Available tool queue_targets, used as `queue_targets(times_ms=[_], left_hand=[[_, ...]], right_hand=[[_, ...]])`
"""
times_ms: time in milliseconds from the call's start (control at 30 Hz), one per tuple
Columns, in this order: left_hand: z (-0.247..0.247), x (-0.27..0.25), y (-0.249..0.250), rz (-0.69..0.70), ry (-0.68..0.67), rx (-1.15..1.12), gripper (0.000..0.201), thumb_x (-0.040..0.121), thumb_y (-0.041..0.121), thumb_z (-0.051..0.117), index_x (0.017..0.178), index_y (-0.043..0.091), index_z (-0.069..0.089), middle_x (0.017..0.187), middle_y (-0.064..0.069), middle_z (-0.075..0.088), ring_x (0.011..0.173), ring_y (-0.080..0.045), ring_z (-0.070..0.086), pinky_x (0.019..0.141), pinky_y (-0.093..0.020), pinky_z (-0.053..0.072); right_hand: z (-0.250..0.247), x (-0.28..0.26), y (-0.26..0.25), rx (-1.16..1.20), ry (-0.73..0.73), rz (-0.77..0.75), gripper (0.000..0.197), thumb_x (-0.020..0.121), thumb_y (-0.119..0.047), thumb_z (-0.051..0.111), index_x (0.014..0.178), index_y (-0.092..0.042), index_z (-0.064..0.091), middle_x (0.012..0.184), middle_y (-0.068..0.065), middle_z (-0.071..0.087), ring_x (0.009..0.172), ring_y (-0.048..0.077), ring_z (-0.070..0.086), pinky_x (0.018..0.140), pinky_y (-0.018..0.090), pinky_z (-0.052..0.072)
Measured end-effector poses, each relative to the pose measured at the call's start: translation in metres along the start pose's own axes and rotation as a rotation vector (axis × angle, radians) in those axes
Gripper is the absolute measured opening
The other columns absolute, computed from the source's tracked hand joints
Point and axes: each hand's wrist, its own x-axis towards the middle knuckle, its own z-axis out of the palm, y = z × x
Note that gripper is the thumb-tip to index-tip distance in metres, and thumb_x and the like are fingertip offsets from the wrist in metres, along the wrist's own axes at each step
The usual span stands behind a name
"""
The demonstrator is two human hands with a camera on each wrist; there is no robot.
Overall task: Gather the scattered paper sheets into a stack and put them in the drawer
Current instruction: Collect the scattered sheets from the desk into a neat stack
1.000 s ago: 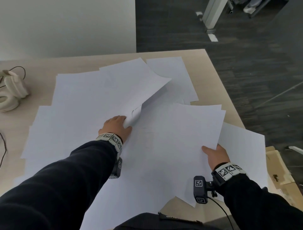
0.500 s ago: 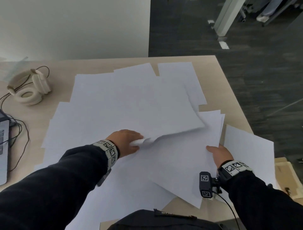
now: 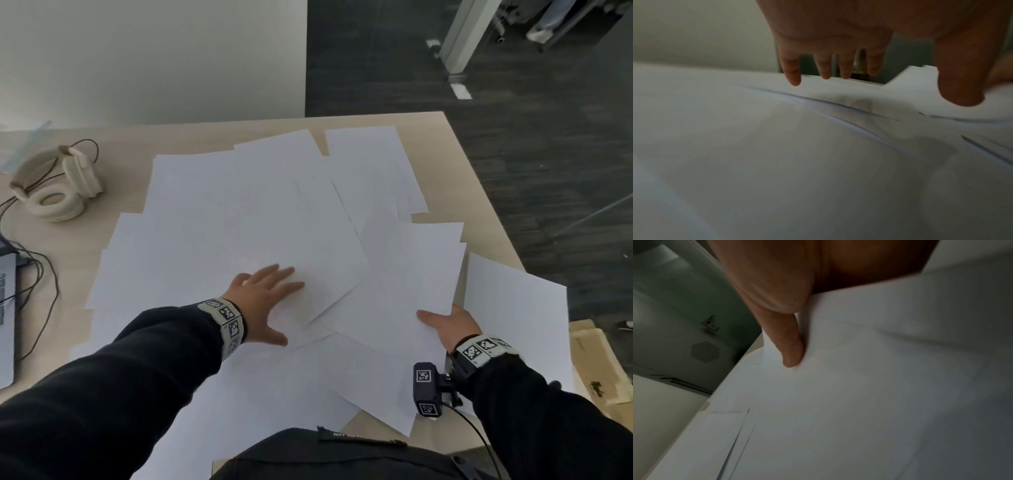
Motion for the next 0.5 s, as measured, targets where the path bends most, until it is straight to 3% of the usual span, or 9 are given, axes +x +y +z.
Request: queue_targets(times_ms=[133, 300, 367, 500], left_hand=[[0.003, -0.006, -0.003, -0.328, 0.037, -0.237, 0.123, 0.053, 0.087, 0.063, 0.148, 0.053, -0.007, 0.161, 0.013, -0.019, 0.15, -0.016, -0.013, 0.118, -0.052, 0.012], [0.012, 0.006, 0.01, -0.651, 0.108, -0.444, 0.092, 0.076, 0.085, 0.038, 0.15, 0.049, -0.004, 0.163, 0.002, -0.015, 0.151, -0.024, -0.006, 0.117, -0.055, 0.016], [0.014, 0.014, 0.018, -0.654, 0.094, -0.41, 0.085, 0.079, 0.083, 0.034, 0.148, 0.052, -0.007, 0.163, 0.001, -0.017, 0.151, -0.025, -0.006, 0.117, -0.054, 0.016], [0.019, 0.027, 0.032, -0.501, 0.022, -0.236, 0.082, 0.081, 0.08, 0.034, 0.146, 0.054, -0.008, 0.161, 0.0, -0.024, 0.15, -0.028, -0.013, 0.118, -0.054, 0.009]], right_hand=[[0.0, 0.0, 0.003, 0.007, -0.011, -0.04, 0.025, 0.087, -0.011, 0.07, 0.111, -0.007, 0.064, 0.101, 0.01, 0.066, 0.09, 0.026, 0.062, 0.084, 0.032, 0.047], [0.004, 0.003, 0.003, 0.009, -0.036, -0.065, 0.022, 0.087, -0.013, 0.069, 0.109, -0.014, 0.064, 0.101, 0.007, 0.068, 0.092, 0.026, 0.064, 0.085, 0.032, 0.048], [0.006, 0.003, 0.005, 0.009, -0.048, -0.071, 0.022, 0.087, -0.014, 0.07, 0.108, -0.017, 0.064, 0.102, 0.006, 0.069, 0.093, 0.026, 0.065, 0.087, 0.034, 0.05], [0.007, 0.003, 0.006, 0.033, -0.08, -0.065, 0.02, 0.087, -0.012, 0.07, 0.106, -0.019, 0.064, 0.101, 0.006, 0.07, 0.093, 0.027, 0.066, 0.09, 0.037, 0.051]])
